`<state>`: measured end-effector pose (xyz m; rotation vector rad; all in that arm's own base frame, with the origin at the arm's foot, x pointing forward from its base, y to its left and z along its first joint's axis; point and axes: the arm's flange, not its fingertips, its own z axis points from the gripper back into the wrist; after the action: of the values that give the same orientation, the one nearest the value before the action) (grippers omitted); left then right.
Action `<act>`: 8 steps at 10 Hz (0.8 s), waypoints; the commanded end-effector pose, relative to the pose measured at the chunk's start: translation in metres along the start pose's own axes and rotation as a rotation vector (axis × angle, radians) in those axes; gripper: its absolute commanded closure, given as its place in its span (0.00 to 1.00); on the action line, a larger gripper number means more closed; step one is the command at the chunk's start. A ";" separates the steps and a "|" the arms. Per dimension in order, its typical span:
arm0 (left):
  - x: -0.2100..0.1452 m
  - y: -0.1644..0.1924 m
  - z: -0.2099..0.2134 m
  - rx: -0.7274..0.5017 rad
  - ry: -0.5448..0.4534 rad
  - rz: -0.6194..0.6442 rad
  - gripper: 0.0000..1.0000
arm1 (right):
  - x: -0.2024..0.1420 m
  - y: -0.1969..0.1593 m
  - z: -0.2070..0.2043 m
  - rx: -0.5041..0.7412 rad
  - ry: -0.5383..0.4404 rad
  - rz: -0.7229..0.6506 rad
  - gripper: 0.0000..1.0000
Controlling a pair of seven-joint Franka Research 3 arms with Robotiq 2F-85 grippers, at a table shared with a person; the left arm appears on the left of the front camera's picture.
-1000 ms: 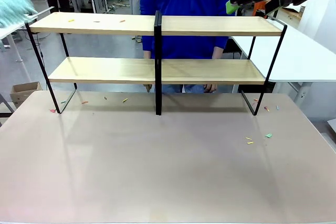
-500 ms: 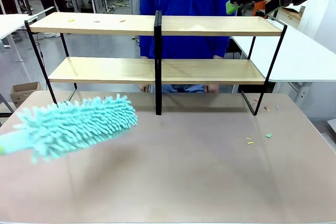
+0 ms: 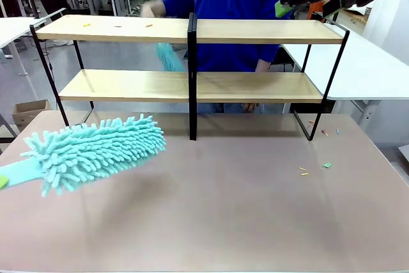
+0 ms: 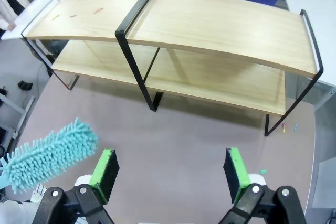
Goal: Clean the shelves.
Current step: Clean another randomly selected level of the Shelf with the Duster.
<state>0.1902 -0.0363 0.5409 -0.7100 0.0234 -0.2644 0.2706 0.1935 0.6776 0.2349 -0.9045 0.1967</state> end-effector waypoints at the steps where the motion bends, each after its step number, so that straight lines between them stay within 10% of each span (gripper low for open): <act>1: 0.029 -0.020 -0.078 0.086 -0.023 -0.046 0.87 | 0.002 -0.001 0.000 0.003 -0.001 -0.003 0.00; 8: 0.092 -0.037 -0.194 0.416 -0.165 0.056 0.87 | 0.002 -0.001 0.000 0.003 -0.001 -0.003 0.00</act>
<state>0.2643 -0.2263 0.4331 -0.3044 -0.1364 -0.1984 0.2705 0.1936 0.6777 0.2348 -0.9045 0.1970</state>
